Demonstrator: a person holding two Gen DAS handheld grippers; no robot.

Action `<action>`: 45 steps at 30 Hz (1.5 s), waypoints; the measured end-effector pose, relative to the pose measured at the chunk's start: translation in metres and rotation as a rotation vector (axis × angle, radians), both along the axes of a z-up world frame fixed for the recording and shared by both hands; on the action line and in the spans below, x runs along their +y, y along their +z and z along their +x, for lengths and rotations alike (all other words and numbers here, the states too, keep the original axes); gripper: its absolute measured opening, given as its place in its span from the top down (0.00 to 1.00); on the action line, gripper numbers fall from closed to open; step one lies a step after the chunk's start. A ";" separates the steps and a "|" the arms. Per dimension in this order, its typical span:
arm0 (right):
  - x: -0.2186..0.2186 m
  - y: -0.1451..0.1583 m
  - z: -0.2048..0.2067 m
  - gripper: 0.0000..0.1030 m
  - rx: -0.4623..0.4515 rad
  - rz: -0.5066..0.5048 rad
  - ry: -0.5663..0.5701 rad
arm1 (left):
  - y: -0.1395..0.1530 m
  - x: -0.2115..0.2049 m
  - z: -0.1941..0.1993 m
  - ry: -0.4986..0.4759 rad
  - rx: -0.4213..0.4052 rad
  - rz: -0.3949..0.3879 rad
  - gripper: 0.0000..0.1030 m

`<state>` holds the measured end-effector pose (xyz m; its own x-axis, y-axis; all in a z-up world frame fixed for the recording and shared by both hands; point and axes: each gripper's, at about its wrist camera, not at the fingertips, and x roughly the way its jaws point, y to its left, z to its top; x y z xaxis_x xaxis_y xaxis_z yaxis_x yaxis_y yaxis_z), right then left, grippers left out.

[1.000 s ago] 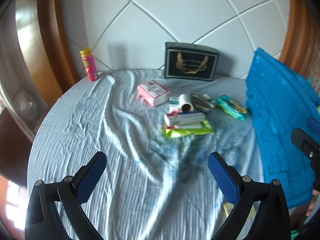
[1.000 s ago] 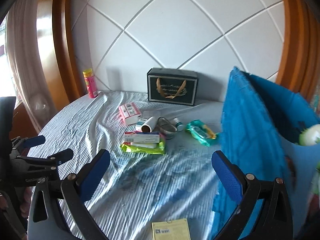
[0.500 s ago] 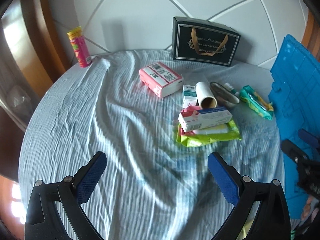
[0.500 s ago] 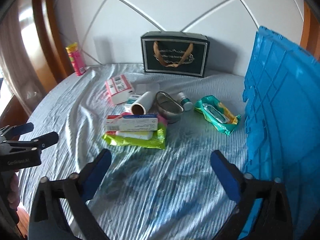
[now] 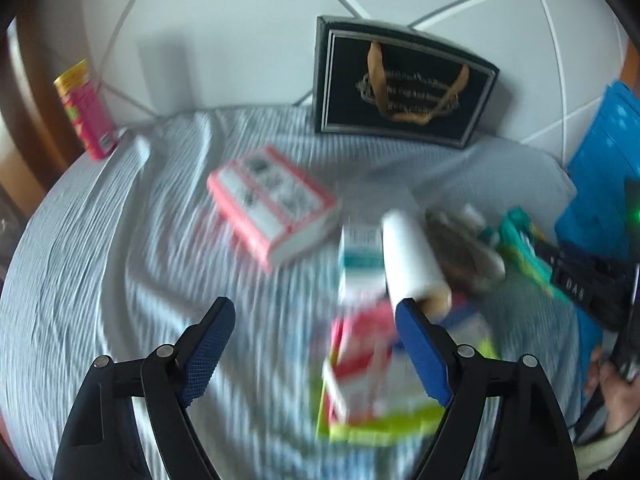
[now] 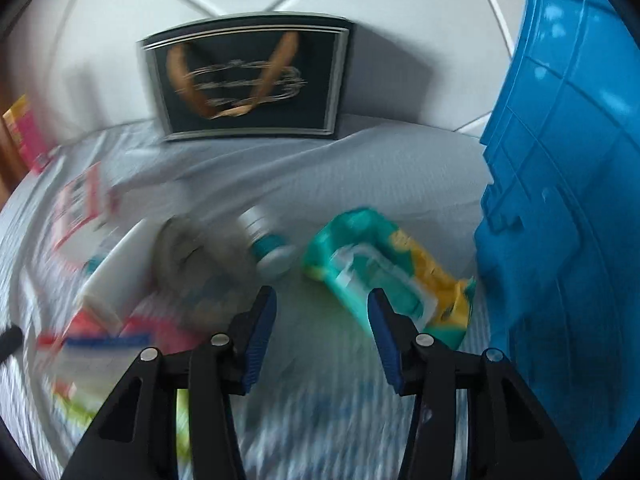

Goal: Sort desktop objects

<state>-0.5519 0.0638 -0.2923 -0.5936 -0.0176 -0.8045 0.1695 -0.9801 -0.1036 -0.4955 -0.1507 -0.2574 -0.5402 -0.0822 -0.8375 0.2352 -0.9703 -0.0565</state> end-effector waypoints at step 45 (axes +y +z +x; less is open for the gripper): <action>0.020 0.009 -0.006 0.16 -0.113 -0.097 -0.164 | -0.013 -0.008 -0.066 -0.119 -0.101 -0.017 0.15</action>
<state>-0.5582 0.0833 -0.2829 -0.5015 -0.0085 -0.8651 0.0123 -0.9999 0.0027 -0.5620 -0.1585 -0.2699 -0.4600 -0.0368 -0.8872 0.1220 -0.9923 -0.0220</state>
